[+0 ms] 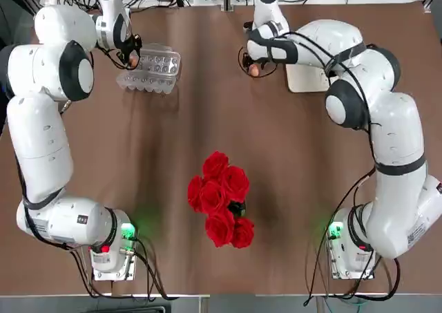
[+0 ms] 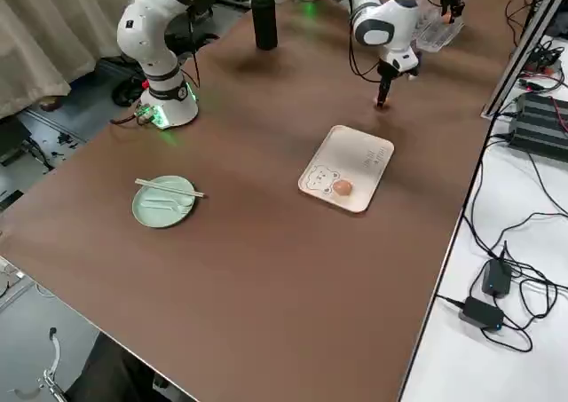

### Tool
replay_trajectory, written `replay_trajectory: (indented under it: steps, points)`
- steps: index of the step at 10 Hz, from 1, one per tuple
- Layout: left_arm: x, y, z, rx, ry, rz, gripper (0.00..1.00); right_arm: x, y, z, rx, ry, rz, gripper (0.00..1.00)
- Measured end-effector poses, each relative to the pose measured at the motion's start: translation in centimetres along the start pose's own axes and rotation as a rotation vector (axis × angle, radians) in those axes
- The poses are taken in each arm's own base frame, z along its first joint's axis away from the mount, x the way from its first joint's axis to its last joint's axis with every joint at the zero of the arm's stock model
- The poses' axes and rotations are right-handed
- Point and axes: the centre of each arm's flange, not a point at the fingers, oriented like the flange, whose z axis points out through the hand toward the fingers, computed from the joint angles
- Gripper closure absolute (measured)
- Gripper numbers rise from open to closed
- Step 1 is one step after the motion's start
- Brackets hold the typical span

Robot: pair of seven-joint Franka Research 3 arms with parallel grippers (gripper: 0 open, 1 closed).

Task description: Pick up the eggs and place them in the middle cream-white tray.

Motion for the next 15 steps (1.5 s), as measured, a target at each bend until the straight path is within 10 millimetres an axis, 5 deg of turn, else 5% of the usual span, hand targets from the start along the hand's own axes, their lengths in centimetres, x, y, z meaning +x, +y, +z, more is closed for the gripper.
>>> replay_trajectory:
  steps: [1,4,5,7,9,12,15]
  points:
    - [0.1,0.1,-0.2,-0.004,0.003,-0.001,0.53,0.0,0.0,0.4,0.002,0.006,0.007,0.12]
    - [1.1,0.6,-2.6,-0.024,0.02,-0.007,0.53,0.1,0.0,0.7,0.004,0.014,0.015,0.22]
    - [1.0,1.1,-4.8,-0.032,0.02,-0.002,0.53,0.1,0.0,0.7,0.004,0.014,0.016,0.39]
    - [-0.5,3.1,-11.0,-0.05,0.016,0.028,0.53,0.1,0.0,0.7,0.006,0.013,0.02,0.5]
    - [-2.7,5.0,-15.5,-0.057,-0.013,0.03,0.53,0.1,0.0,0.7,0.007,0.012,0.033,0.5]
    - [-5.4,8.0,-18.9,-0.103,-0.044,-0.016,0.53,0.0,0.2,0.7,-0.002,-0.012,0.066,0.5]
    - [-8.6,10.6,-21.0,-0.155,-0.085,-0.024,0.53,-0.7,4.4,-0.9,-0.086,-0.266,0.087,0.5]
